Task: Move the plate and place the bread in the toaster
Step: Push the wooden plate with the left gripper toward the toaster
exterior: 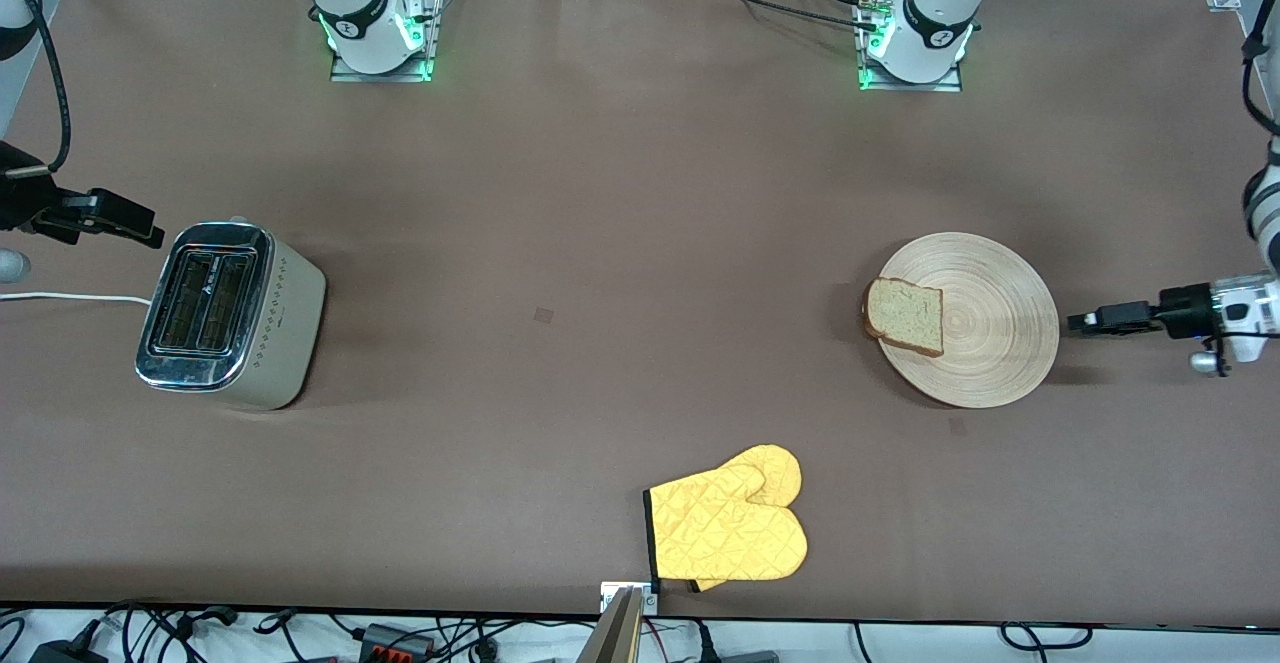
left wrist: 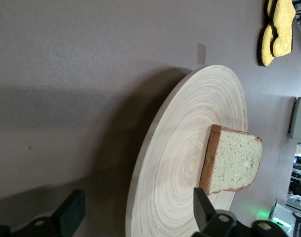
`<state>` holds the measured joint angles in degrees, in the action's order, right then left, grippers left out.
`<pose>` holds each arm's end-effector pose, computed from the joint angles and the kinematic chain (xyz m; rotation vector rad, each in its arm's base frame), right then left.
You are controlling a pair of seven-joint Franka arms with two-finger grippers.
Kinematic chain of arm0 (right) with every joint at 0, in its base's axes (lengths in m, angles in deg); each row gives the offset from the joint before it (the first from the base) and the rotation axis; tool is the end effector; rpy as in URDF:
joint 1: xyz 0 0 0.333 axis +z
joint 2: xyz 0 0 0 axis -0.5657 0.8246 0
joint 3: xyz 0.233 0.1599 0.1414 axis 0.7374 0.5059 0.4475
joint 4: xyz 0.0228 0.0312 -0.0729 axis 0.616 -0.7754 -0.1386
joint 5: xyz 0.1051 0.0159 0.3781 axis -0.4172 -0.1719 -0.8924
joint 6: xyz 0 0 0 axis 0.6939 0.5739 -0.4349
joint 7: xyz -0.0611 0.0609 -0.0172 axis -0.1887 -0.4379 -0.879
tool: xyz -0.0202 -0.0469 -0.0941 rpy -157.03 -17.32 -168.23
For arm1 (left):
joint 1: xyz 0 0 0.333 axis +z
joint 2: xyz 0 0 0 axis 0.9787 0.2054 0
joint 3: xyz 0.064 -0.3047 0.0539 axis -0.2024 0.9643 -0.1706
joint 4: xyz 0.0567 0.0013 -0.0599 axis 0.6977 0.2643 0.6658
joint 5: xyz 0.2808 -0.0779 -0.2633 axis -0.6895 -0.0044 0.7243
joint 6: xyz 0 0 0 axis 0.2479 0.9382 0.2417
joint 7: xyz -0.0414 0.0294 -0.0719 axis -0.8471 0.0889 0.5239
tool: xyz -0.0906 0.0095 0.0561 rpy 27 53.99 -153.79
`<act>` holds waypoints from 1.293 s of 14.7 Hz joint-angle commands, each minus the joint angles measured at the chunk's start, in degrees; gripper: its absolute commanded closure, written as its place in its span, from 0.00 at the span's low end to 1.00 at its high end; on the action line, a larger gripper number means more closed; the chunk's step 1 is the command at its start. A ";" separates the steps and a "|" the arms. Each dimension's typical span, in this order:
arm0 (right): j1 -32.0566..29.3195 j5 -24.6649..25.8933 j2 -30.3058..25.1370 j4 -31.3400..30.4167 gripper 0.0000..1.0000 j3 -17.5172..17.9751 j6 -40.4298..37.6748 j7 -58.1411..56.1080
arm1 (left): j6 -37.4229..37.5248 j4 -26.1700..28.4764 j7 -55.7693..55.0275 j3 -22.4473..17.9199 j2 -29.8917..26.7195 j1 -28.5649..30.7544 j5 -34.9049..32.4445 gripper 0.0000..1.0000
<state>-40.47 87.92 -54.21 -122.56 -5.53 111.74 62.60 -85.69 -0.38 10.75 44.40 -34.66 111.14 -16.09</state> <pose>0.6029 -0.0311 0.5739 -3.1357 0.0658 0.0759 0.5783 0.2882 0.1628 2.3060 0.1028 -0.0617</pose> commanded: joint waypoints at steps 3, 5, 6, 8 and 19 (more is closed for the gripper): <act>-0.31 0.50 -0.15 0.48 0.00 0.22 -0.57 -0.72 | 0.75 -1.49 3.37 0.49 2.20 0.32 3.42 0.22; -0.31 0.50 -0.15 0.48 0.00 0.22 -0.48 -0.72 | 0.75 -1.49 6.25 0.58 4.05 0.58 3.68 0.37; -0.31 0.50 -0.06 0.48 0.00 0.22 -0.56 -0.72 | 0.75 -1.49 7.75 0.58 4.49 0.58 4.90 0.44; -0.31 0.50 -0.15 0.48 0.00 0.22 -0.56 -0.72 | 0.92 -1.58 9.25 0.58 4.67 0.49 5.18 0.68; -0.22 0.24 -0.15 0.48 0.00 0.22 -0.48 -1.69 | 1.80 -2.02 5.93 1.28 2.48 -0.21 4.91 0.99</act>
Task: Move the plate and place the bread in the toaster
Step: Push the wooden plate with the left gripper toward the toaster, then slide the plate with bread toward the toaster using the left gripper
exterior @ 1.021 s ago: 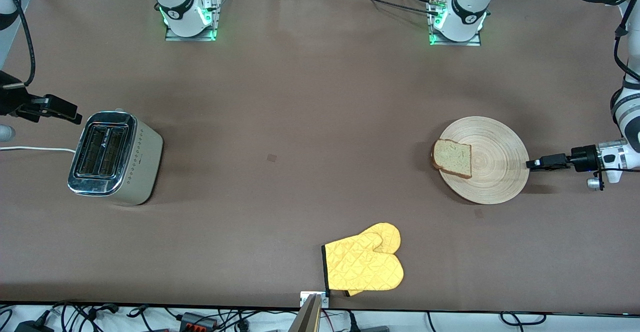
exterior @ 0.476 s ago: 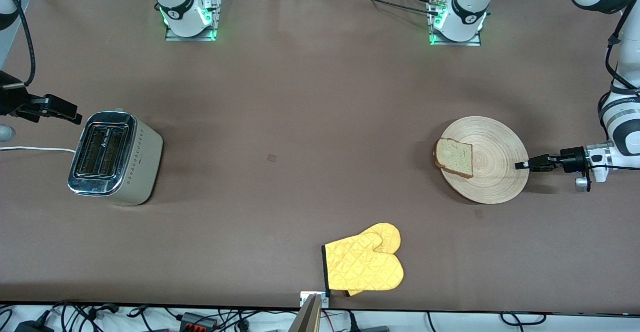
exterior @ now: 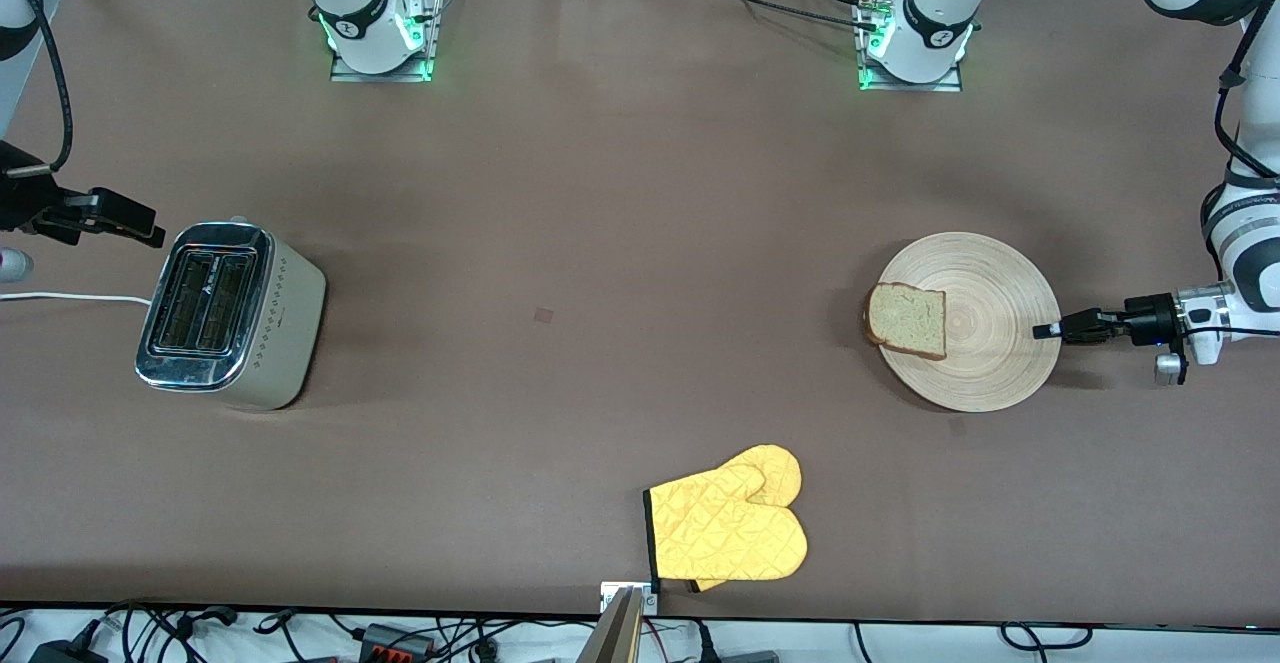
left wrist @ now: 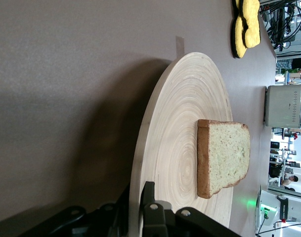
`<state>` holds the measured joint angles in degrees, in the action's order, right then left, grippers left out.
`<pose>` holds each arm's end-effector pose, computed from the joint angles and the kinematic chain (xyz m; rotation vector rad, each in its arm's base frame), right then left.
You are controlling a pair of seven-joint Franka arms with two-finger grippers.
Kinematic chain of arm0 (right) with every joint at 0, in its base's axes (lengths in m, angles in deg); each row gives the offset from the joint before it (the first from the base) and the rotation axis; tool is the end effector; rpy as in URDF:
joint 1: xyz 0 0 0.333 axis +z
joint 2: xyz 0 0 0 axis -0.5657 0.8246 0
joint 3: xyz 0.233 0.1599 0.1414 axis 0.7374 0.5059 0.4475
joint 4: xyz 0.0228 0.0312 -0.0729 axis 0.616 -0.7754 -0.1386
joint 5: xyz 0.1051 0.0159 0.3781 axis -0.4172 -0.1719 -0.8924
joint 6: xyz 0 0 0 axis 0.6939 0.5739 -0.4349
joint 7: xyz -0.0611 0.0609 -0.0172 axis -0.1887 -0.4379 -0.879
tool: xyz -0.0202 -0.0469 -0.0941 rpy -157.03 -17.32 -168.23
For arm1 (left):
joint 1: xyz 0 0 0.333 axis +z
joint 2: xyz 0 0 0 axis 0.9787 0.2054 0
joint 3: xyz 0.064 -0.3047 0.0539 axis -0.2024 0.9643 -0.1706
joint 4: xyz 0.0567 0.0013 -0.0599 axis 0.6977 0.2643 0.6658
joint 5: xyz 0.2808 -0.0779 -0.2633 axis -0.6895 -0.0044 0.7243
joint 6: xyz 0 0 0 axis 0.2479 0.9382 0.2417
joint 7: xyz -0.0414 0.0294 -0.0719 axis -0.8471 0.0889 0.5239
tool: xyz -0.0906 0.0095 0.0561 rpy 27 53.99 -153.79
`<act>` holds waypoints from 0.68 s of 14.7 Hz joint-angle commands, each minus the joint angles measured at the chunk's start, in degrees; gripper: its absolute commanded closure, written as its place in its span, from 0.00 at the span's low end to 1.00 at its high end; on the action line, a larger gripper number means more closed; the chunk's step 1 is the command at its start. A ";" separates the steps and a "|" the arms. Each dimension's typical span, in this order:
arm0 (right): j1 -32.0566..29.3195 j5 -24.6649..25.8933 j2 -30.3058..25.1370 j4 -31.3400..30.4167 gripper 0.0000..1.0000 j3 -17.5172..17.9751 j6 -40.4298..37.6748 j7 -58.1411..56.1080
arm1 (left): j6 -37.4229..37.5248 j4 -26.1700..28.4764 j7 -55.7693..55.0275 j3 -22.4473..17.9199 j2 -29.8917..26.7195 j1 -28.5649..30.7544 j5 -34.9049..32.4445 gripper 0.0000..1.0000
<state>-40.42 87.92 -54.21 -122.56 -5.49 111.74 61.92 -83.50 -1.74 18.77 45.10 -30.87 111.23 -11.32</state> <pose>0.6030 -0.0302 0.5739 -3.1357 0.0447 0.0758 0.5809 0.2731 0.1336 2.1957 -0.0089 0.0121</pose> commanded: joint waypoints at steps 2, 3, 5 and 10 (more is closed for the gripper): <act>-0.36 0.24 -0.06 0.56 0.00 0.26 -0.48 -1.01 | 2.49 -1.01 -3.15 0.67 -1.75 -1.00 0.14 0.99; -0.19 0.24 -0.15 0.56 0.00 0.26 -0.48 -1.01 | 4.16 -1.97 -4.28 0.75 -1.75 -1.09 0.14 0.99; -0.27 0.24 -0.15 0.47 0.00 0.18 -0.48 -1.01 | 6.10 -2.42 -9.10 0.93 -2.36 -1.62 0.14 0.99; -0.19 0.24 -0.15 0.56 0.00 0.26 -0.48 -1.01 | 8.04 -1.72 -18.70 3.48 -8.34 -7.75 0.14 0.99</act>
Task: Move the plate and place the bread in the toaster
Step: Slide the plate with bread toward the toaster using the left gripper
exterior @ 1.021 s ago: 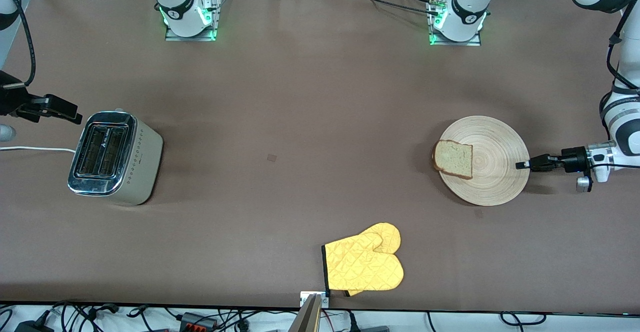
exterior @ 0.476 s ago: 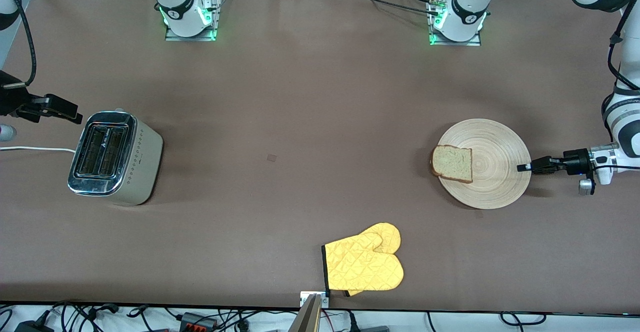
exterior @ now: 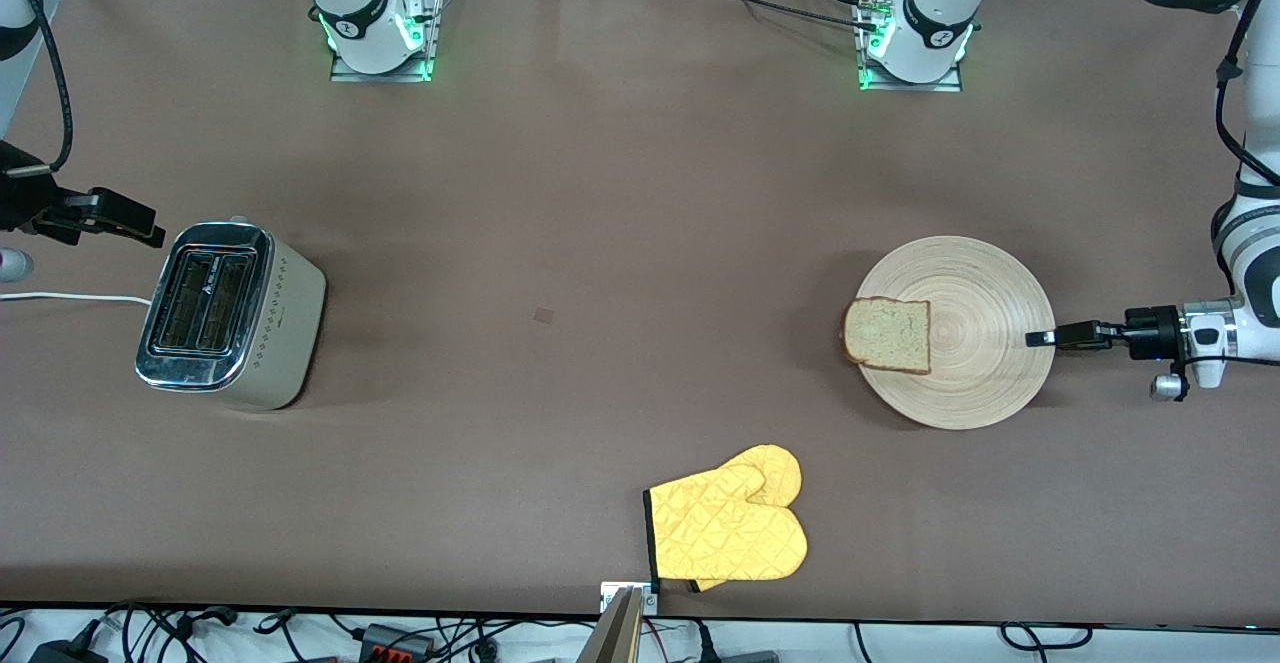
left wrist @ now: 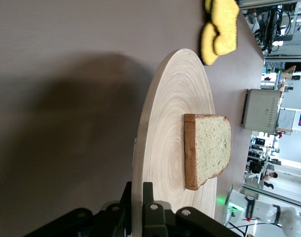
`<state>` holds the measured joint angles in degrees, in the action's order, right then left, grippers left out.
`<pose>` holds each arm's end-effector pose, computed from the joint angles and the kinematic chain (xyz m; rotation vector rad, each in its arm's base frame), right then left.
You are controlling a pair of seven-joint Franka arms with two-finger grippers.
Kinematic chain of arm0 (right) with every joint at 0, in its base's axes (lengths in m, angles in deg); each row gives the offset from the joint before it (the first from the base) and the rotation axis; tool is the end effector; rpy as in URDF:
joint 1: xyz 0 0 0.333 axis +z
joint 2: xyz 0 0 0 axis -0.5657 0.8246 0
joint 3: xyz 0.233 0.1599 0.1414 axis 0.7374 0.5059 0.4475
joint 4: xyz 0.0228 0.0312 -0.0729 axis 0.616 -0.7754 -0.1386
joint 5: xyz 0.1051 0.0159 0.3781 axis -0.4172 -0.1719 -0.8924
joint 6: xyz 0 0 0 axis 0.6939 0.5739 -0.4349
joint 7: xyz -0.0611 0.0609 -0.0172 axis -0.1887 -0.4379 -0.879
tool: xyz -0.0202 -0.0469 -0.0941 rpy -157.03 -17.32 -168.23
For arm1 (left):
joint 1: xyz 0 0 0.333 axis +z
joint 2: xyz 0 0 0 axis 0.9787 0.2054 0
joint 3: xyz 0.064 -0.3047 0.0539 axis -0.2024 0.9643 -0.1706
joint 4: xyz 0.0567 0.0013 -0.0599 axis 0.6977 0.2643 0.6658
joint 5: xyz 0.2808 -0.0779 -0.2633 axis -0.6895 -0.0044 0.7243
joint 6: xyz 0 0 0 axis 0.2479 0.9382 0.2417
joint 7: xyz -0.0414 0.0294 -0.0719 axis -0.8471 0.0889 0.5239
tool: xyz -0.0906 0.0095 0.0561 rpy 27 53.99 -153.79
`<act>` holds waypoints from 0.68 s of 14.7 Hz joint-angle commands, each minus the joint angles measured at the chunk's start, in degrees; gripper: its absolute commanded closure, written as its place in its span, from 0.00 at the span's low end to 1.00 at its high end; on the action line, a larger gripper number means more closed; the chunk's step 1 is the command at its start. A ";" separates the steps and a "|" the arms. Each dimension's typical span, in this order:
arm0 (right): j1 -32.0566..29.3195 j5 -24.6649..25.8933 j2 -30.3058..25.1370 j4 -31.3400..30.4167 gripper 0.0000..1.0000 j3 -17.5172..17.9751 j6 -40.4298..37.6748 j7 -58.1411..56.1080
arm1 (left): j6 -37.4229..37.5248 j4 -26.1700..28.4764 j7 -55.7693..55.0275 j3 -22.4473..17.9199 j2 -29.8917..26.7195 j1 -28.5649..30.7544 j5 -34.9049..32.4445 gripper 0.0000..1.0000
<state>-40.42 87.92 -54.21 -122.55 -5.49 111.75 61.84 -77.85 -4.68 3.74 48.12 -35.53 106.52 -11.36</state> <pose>0.6030 -0.0302 0.5740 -3.1357 0.0425 0.0753 0.6301 0.2000 0.2101 2.1622 0.0376 -0.1300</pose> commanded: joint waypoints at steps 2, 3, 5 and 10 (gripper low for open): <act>-0.19 0.24 -0.06 0.55 0.00 0.18 -0.48 -0.94 | 4.15 1.05 -4.38 0.55 -4.83 -6.92 0.18 0.99; -0.19 0.16 -0.06 0.47 0.00 0.26 -0.48 -0.94 | 4.59 0.79 -4.30 0.55 -4.75 -8.41 0.26 0.99; -0.27 0.16 -0.06 0.47 0.00 0.18 -0.48 -0.94 | 5.04 0.70 -4.47 1.07 -4.57 -9.91 0.96 0.99; -0.27 0.07 -0.15 0.55 0.00 0.18 -0.48 -0.94 | 0.14 3.06 -4.38 4.50 -1.85 -16.32 9.56 0.99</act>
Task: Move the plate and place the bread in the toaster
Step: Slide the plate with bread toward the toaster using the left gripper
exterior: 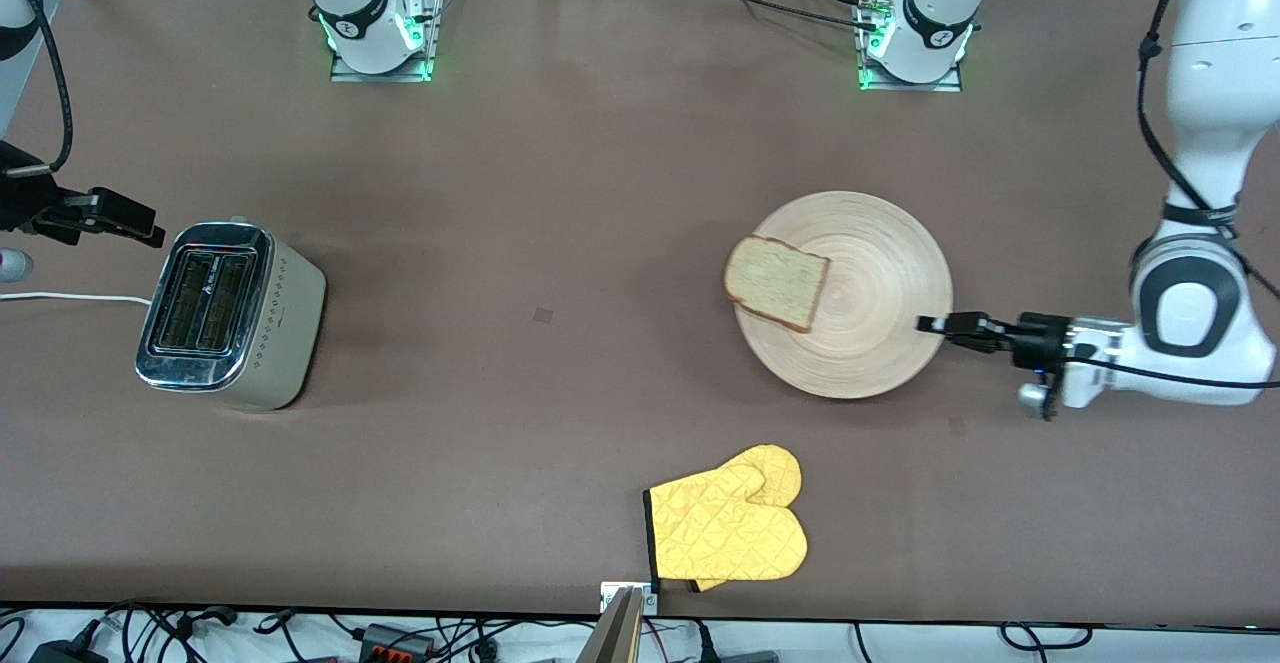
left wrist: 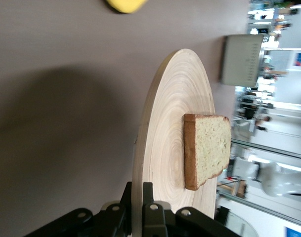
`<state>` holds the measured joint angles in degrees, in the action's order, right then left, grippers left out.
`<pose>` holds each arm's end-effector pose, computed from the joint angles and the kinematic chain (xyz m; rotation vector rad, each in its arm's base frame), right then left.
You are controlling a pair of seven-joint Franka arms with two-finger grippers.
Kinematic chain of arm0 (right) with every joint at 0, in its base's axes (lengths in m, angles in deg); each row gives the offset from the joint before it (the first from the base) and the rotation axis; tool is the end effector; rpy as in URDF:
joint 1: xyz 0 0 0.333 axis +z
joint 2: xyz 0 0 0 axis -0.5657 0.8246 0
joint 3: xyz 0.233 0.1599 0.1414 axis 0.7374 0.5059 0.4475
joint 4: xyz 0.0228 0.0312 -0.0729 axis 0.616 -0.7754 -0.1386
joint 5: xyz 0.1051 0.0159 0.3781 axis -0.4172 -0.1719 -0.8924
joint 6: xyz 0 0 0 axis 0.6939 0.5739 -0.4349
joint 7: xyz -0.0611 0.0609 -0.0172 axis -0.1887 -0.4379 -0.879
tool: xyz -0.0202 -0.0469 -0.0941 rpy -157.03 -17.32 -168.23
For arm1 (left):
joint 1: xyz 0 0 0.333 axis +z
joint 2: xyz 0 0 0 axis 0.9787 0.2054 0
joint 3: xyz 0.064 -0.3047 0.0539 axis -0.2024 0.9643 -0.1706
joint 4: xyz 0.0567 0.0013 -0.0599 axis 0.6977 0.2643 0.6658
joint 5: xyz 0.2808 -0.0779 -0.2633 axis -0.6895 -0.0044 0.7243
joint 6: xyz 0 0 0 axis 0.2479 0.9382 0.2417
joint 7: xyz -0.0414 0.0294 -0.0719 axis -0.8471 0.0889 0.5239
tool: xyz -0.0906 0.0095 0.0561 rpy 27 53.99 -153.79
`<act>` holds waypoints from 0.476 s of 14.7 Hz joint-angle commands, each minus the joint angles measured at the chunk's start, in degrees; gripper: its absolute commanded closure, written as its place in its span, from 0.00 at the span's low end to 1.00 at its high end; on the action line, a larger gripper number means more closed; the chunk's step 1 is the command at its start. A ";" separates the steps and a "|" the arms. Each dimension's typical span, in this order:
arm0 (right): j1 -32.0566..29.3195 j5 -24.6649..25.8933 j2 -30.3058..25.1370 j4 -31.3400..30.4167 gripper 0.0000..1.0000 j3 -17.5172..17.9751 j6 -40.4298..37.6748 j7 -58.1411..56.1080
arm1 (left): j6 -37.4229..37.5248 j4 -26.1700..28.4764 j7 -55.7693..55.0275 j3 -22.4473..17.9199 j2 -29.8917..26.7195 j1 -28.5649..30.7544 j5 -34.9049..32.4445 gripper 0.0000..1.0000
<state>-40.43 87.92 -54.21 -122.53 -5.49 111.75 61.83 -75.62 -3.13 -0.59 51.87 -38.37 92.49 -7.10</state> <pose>0.6030 -0.0303 0.5742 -3.1357 0.0425 0.0747 0.6592 -0.0032 0.2438 2.0605 -0.1985 -0.2980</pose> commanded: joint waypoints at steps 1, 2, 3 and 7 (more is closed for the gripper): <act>-0.27 0.07 -0.15 0.45 0.00 0.26 -0.48 -0.92 | -5.68 2.56 -0.06 0.92 1.00 -4.22 6.72 0.99; -0.27 0.07 -0.15 0.54 0.00 0.18 -0.48 -0.92 | -8.85 4.14 -0.06 1.01 1.00 -6.76 8.30 0.99; -0.27 0.07 -0.15 0.54 0.00 0.26 -0.48 -0.92 | -11.93 5.55 -0.15 1.01 0.82 -9.40 11.28 0.99; -0.27 0.07 -0.15 0.54 0.00 0.27 -0.48 -0.92 | -22.65 7.14 0.82 1.01 1.26 -18.98 20.44 0.99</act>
<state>-40.42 87.92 -54.21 -122.51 -5.48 111.75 61.82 -94.96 3.18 -0.48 53.02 -35.91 77.17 9.51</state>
